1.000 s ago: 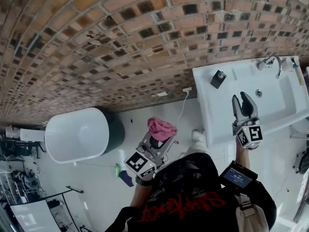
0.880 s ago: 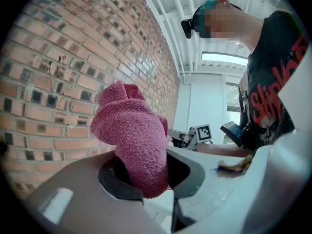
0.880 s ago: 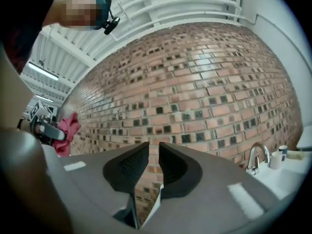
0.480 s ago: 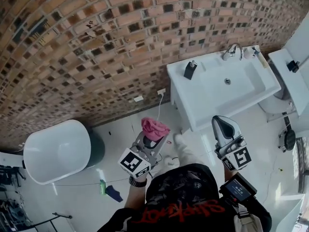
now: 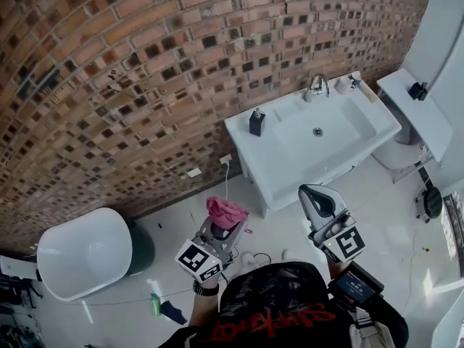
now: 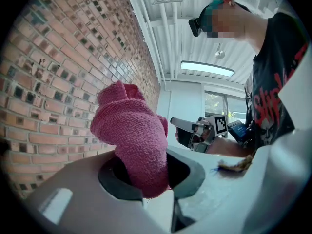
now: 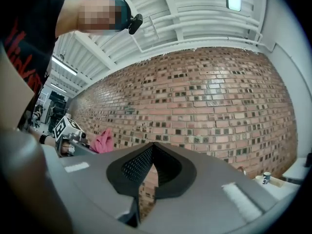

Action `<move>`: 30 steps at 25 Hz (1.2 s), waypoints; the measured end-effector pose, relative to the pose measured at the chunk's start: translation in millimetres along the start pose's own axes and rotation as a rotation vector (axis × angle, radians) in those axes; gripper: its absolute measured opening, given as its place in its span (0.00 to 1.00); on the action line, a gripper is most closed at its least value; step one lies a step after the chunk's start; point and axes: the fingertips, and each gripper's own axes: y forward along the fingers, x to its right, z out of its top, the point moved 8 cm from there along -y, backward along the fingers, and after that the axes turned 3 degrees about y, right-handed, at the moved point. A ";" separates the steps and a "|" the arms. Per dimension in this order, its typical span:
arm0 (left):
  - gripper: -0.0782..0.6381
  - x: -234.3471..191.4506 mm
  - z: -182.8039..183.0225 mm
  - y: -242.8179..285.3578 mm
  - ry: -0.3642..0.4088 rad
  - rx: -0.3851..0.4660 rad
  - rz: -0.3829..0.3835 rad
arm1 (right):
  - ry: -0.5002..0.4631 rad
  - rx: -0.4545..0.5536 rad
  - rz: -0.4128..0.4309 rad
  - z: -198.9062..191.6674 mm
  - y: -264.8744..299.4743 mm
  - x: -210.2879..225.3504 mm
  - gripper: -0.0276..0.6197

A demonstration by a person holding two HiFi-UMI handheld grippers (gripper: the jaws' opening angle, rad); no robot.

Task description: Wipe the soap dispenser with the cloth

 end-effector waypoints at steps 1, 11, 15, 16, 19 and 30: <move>0.24 6.9 0.8 8.3 0.003 0.001 0.002 | 0.003 0.007 -0.001 2.7 -8.8 5.9 0.04; 0.24 100.0 -4.7 123.2 0.024 -0.047 0.016 | 0.134 -0.028 0.076 -9.2 -92.5 93.1 0.04; 0.24 127.1 -22.0 140.2 -0.002 -0.077 0.027 | 0.160 -0.018 0.104 -20.1 -111.6 105.4 0.04; 0.24 133.8 -25.2 140.4 -0.007 -0.082 0.027 | 0.161 -0.014 0.105 -20.8 -119.2 104.0 0.04; 0.24 148.5 -23.2 137.3 0.005 -0.069 0.034 | 0.146 -0.022 0.115 -25.0 -136.7 103.3 0.04; 0.24 148.8 -38.6 99.2 0.004 -0.007 0.163 | 0.134 -0.062 0.206 -55.9 -110.3 93.3 0.04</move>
